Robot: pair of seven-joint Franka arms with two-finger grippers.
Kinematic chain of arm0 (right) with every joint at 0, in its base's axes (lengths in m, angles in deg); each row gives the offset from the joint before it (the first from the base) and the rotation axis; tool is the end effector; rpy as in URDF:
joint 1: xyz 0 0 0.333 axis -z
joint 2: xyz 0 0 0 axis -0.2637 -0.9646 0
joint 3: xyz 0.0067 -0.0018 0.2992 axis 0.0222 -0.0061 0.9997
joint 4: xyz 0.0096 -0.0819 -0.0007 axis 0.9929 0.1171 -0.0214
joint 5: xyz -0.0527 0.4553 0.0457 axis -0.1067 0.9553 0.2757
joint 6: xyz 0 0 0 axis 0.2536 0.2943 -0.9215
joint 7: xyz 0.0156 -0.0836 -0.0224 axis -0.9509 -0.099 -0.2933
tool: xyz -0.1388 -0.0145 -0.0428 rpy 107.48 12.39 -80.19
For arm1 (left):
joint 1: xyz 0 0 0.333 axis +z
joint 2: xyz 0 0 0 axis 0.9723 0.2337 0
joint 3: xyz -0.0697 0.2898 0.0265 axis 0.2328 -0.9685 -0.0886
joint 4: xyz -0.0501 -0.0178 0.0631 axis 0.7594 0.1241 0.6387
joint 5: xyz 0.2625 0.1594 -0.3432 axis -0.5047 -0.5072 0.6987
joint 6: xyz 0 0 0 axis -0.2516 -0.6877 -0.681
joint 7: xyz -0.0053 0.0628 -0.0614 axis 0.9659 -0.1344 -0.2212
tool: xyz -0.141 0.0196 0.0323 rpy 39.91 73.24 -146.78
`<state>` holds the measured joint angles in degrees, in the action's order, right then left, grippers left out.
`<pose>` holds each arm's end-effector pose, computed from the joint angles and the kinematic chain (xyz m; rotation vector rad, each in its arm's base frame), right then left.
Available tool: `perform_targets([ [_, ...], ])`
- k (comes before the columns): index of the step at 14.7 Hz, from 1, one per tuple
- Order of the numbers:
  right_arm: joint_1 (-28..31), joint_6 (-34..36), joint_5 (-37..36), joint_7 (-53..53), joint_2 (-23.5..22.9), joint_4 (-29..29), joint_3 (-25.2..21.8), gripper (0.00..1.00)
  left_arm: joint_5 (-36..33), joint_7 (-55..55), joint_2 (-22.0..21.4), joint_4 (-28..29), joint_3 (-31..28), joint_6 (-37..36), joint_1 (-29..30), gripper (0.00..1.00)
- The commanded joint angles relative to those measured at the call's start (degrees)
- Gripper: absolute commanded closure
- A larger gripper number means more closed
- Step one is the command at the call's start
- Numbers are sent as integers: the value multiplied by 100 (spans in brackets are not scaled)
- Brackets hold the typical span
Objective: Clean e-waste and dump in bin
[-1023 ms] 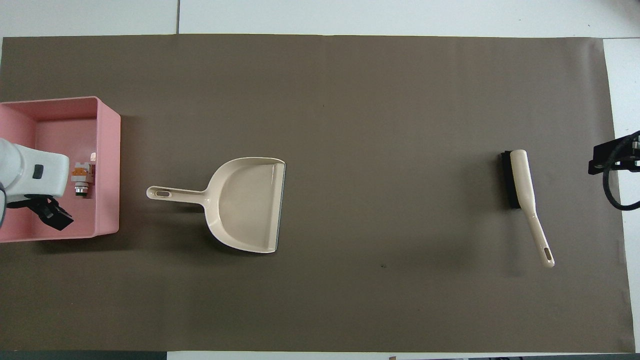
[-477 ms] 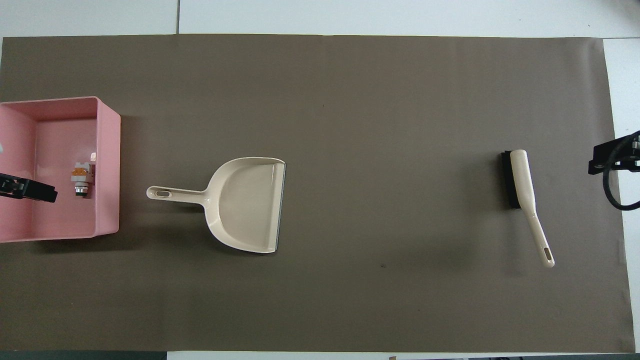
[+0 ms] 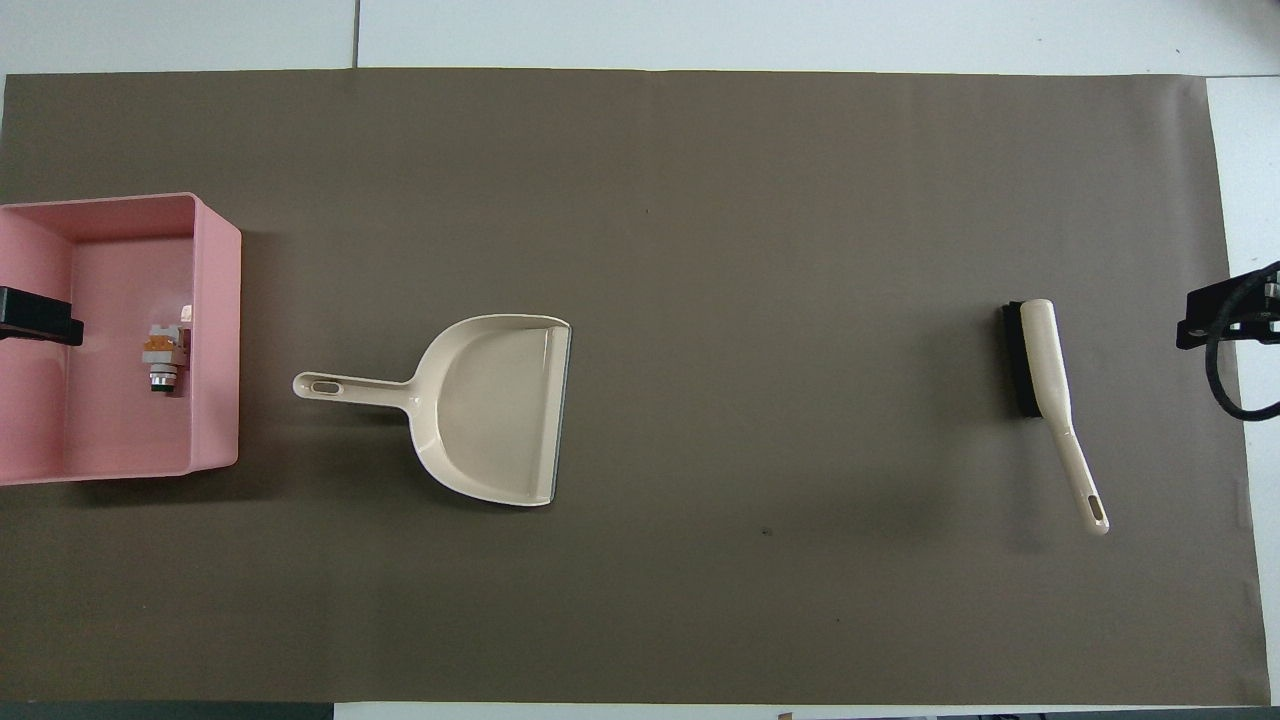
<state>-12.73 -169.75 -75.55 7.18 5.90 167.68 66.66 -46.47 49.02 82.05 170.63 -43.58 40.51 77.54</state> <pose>0.5833 -0.0492 0.5790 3.0564 -0.3688 -0.1195 0.6110 0.0557 0.5246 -3.1138 0.0446 0.0162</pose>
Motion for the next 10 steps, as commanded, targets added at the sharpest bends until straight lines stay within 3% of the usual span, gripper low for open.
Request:
perform_targets([
  [1, 8, 67, 82, -71, -1, -38, -17, 0, 120, 181, 102, -501, 36, -477, -9, 2],
  [6, 8, 67, 82, -71, -9, -47, -17, 0, 128, 189, 111, -1073, 62, -1189, -9, 2],
  [10, 8, 67, 82, -71, -9, -47, -17, 0, 67, 181, 84, -1021, 89, -1340, -44, 2],
])
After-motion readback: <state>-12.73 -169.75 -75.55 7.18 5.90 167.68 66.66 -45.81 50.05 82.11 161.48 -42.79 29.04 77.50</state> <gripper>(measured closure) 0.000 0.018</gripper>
